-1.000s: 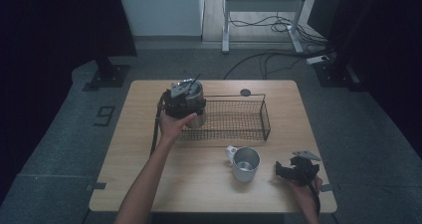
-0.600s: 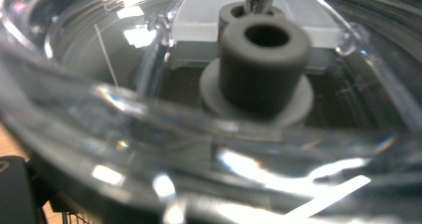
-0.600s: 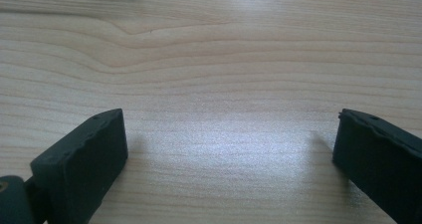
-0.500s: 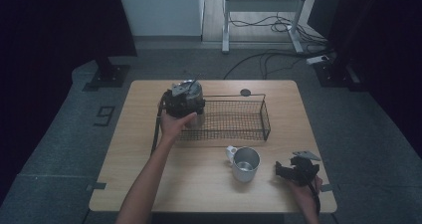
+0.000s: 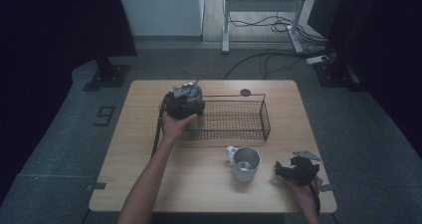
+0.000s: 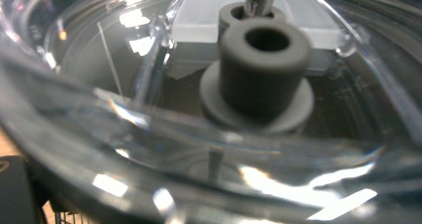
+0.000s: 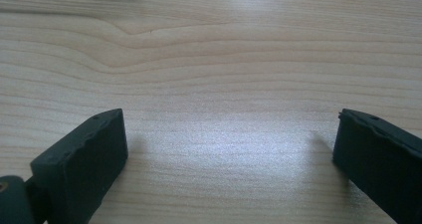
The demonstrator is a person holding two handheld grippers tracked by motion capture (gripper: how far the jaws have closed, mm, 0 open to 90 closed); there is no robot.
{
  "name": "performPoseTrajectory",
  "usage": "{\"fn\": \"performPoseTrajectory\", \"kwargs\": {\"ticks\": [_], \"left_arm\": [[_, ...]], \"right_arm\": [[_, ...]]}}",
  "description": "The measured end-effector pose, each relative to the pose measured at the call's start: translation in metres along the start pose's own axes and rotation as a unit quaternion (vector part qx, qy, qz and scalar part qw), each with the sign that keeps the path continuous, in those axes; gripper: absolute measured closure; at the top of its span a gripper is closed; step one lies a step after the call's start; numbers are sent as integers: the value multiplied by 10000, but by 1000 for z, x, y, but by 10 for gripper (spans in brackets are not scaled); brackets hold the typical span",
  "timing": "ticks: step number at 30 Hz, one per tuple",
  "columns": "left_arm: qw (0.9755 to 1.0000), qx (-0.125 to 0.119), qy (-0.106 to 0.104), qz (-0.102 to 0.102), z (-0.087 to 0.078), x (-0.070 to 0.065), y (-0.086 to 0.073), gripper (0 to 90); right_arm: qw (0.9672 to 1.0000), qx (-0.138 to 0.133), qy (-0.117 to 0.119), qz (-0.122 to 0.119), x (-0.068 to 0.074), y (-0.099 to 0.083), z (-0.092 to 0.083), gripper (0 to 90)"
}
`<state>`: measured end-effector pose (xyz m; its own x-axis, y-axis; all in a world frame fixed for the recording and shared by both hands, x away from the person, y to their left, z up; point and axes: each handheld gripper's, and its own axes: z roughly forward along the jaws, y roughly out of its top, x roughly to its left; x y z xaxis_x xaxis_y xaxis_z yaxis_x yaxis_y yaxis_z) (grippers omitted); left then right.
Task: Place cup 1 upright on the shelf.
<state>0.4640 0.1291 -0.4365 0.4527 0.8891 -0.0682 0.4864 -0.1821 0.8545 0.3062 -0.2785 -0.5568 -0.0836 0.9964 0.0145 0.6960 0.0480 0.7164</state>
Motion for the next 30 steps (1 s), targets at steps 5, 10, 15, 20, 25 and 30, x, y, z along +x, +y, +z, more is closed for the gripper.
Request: {"fn": "performPoseTrajectory", "kwargs": {"ticks": [5, 10, 15, 20, 25, 30], "left_arm": [[10000, 17, 11, -43, 2, 1, -3, 41], [9999, 81, 37, -48, 5, 2, -6, 41], [9999, 119, 75, -24, 8, 1, -7, 41], [9998, 187, 93, -13, 12, 1, -10, 41], [9997, 220, 108, -12, 14, 2, -14, 41], [9996, 262, 62, -24, 16, 5, -17, 41]], "right_arm": [[10000, 1, 0, -1, 0, 0, 0, 5], [10000, 1, 0, -3, 0, 0, 0, 5], [10000, 0, 0, -3, 0, 0, 0, 5], [10000, 0, 0, -2, 0, 0, 0, 5], [10000, 0, 0, -1, 0, 0, 0, 5], [10000, 0, 0, -2, 0, 0, 0, 5]]}}
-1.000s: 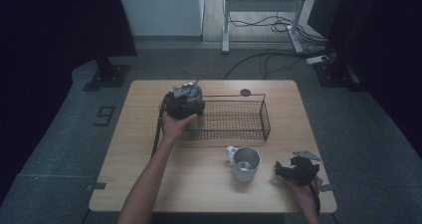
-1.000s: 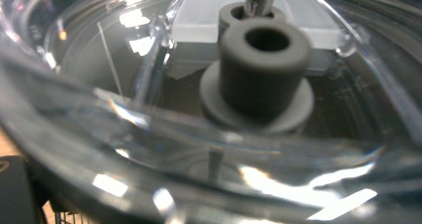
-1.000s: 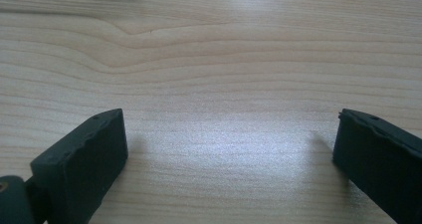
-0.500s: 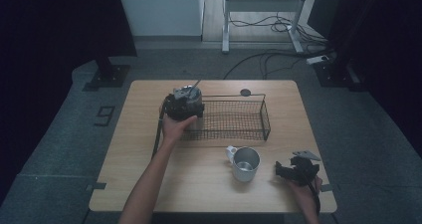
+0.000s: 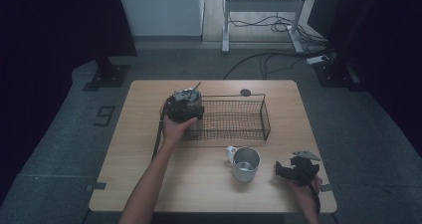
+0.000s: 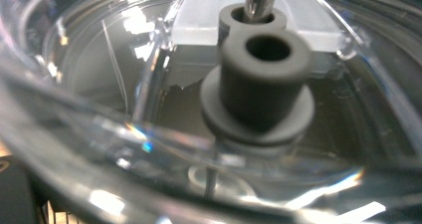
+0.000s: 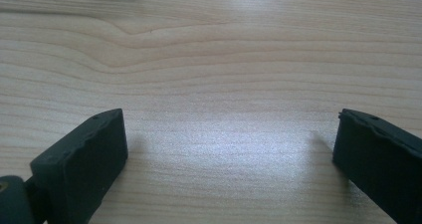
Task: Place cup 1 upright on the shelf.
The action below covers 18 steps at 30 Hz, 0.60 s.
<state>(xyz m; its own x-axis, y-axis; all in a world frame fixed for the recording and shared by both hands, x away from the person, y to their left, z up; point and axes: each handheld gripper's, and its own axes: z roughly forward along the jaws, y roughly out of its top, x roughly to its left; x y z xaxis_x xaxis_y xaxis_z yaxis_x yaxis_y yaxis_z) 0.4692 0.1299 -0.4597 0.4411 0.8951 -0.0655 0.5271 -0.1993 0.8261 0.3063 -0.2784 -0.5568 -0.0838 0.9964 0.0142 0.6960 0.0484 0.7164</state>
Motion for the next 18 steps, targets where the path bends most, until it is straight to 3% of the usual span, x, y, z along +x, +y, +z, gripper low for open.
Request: {"fn": "performPoseTrajectory", "kwargs": {"ticks": [13, 18], "left_arm": [[9999, 118, -22, -29, 5, 0, -7, 40], [9999, 101, 2, 55, 5, -3, -11, 40]], "right_arm": [[10000, 1, -1, 0, 0, 0, 0, 6], [10000, 0, -1, -1, 0, 0, 0, 5]]}}
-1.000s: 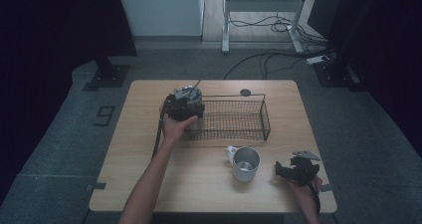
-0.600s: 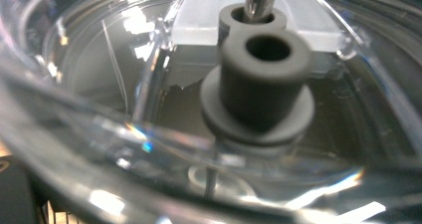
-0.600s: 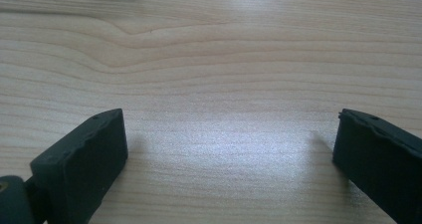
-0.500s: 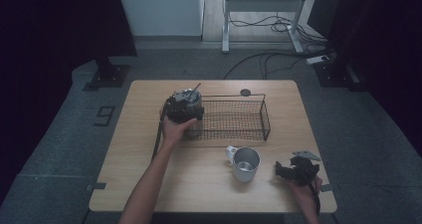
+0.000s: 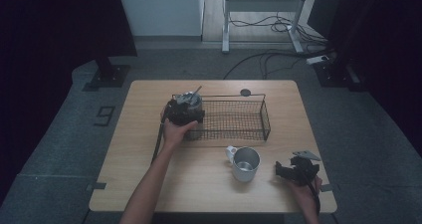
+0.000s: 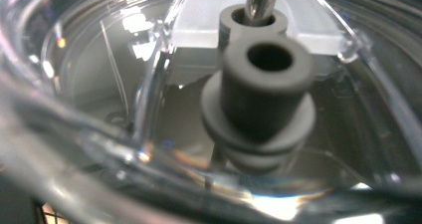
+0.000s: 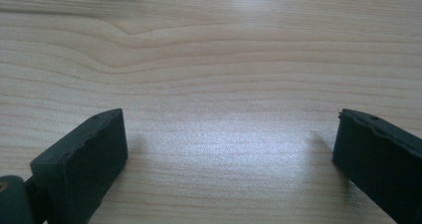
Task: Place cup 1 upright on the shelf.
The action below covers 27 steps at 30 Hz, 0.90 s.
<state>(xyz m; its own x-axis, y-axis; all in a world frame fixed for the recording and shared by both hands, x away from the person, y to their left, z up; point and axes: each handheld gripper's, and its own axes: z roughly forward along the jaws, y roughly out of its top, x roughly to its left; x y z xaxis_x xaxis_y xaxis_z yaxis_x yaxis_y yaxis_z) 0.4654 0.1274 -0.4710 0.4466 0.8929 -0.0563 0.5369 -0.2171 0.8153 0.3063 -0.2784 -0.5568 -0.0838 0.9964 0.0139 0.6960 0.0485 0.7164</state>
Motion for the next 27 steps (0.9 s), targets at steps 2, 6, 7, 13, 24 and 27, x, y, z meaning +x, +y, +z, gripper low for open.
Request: {"fn": "performPoseTrajectory", "kwargs": {"ticks": [2, 6, 7, 13, 24, 27], "left_arm": [[10000, 2, -9, 18, -1, 0, -1, 39], [10000, 48, -50, 52, -3, -1, -4, 37], [9999, 88, -55, 108, -4, -2, -4, 36], [9998, 92, -16, 149, -7, -5, -8, 34], [9998, 62, -173, -17, -7, -2, -10, 5], [9997, -4, -238, -111, -8, -1, -12, 0]], "right_arm": [[10000, -1, 0, -3, 0, 0, 0, 5], [10000, 0, 0, 0, 0, 0, 0, 6], [10000, 0, -1, 1, 0, 0, 0, 5], [10000, 1, -1, 3, 0, 0, 0, 6], [10000, 0, 0, 1, 0, 0, 0, 6], [10000, -1, 0, -1, 0, 0, 0, 5]]}}
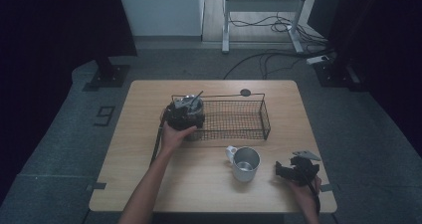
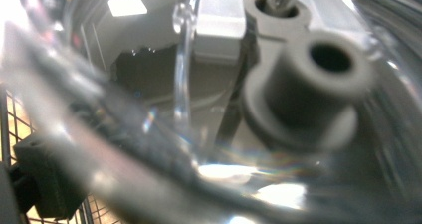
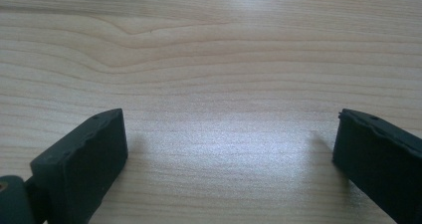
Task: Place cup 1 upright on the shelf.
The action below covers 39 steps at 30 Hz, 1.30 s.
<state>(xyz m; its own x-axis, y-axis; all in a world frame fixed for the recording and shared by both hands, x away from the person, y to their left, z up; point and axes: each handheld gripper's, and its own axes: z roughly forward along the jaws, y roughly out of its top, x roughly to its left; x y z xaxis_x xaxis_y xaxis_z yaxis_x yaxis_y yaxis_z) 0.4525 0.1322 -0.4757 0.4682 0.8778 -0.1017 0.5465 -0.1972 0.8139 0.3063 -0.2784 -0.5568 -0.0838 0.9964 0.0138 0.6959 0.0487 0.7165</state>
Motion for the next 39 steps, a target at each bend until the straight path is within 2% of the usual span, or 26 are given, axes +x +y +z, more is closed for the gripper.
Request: {"fn": "performPoseTrajectory", "kwargs": {"ticks": [3, 7, 14, 24, 29, 33, 39], "left_arm": [[10000, 12, -31, -29, -3, 2, -1, 0], [10000, -32, -47, 29, -7, 1, -1, 0], [9999, -97, 31, -6, -17, -1, -4, 0], [9996, -287, -32, -3, -44, 5, -10, 0], [9995, -324, -57, 24, -54, 7, -19, 1], [9995, -282, -146, 13, -63, 8, -30, 4], [9991, -295, -284, 107, -80, 5, -48, 15]], "right_arm": [[10000, 10, -2, -3, 0, 0, 0, 5], [10000, 5, -3, -3, 0, 0, 0, 5], [10000, 6, -21, 2, -1, 1, 1, 5], [10000, 4, -41, 41, -2, 3, 3, 6], [10000, 3, -45, 39, -2, 3, 3, 6], [10000, 3, -46, 42, -1, 3, 3, 6], [10000, -4, -54, 52, -1, 3, 3, 10]]}}
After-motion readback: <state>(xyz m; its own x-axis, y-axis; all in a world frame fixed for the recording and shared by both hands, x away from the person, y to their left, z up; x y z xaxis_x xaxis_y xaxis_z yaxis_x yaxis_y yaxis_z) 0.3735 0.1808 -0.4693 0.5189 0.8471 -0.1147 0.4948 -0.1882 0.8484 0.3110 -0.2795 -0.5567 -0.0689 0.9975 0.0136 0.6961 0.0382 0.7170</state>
